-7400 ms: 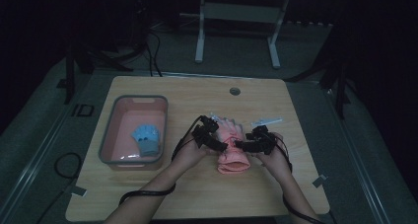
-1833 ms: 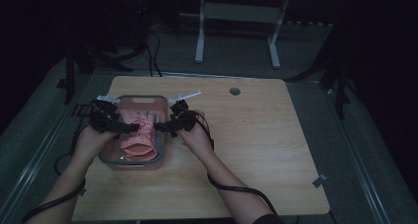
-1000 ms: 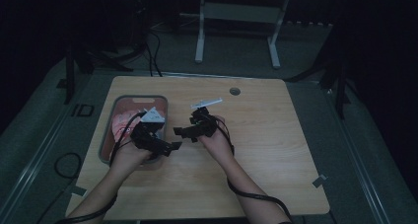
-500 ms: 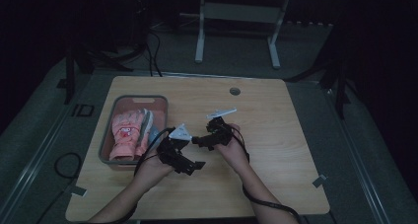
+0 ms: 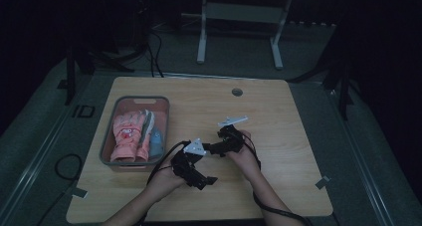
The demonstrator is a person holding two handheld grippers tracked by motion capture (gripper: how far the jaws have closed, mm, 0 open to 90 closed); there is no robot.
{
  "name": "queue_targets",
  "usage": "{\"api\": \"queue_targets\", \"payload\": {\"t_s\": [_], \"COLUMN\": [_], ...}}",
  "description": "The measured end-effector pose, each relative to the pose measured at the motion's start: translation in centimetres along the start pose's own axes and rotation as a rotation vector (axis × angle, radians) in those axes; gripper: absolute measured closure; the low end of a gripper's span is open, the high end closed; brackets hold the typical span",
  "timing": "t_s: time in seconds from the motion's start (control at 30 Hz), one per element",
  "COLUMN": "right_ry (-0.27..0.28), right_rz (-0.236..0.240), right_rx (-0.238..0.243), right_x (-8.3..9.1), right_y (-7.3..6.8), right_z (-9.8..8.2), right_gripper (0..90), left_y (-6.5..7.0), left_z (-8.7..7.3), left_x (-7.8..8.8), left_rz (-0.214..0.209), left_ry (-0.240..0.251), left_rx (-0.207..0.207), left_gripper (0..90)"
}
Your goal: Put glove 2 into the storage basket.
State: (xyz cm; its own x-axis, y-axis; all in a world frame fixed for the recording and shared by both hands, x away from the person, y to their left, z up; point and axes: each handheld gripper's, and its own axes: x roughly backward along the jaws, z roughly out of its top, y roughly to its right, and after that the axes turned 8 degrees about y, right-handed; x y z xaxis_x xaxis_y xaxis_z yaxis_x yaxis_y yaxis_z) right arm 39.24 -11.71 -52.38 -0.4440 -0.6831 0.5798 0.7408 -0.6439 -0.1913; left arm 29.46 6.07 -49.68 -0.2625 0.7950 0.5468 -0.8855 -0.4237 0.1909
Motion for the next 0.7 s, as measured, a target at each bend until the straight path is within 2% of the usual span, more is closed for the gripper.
{"api": "queue_targets", "payload": {"t_s": [0.17, 0.2, 0.27, 0.33, 0.47, 0.7], "right_ry": [0.005, 0.019, 0.029, 0.037, 0.060, 0.065], "right_rz": [-0.005, -0.029, -0.025, -0.013, -0.021, -0.016], "right_rx": [0.004, 0.041, 0.057, 0.060, 0.077, 0.085], "right_x": [0.4, 0.7, 1.0, 1.4, 2.0, 2.1], "right_y": [0.2, 0.2, 0.2, 0.3, 0.5, 0.6], "right_z": [-0.6, -1.0, -1.2, -1.4, -1.8, -1.9], "right_gripper": [13.8, 14.1, 14.1, 14.0, 13.9, 13.8], "left_y": [0.0, 0.0, 0.1, 0.1, 0.1, 0.2], "left_z": [-0.6, -0.7, -1.0, -1.2, -1.5, -1.5], "left_x": [-0.9, -1.0, -1.2, -1.4, -1.7, -1.6], "left_rz": [-0.035, -0.039, -0.045, -0.045, -0.055, -0.045], "left_ry": [-0.001, -0.001, 0.003, 0.005, 0.011, 0.025], "left_rx": [0.007, 0.007, 0.012, 0.013, 0.025, 0.025], "left_gripper": [1.7, 1.7, 1.7, 1.7, 1.7, 1.7]}}
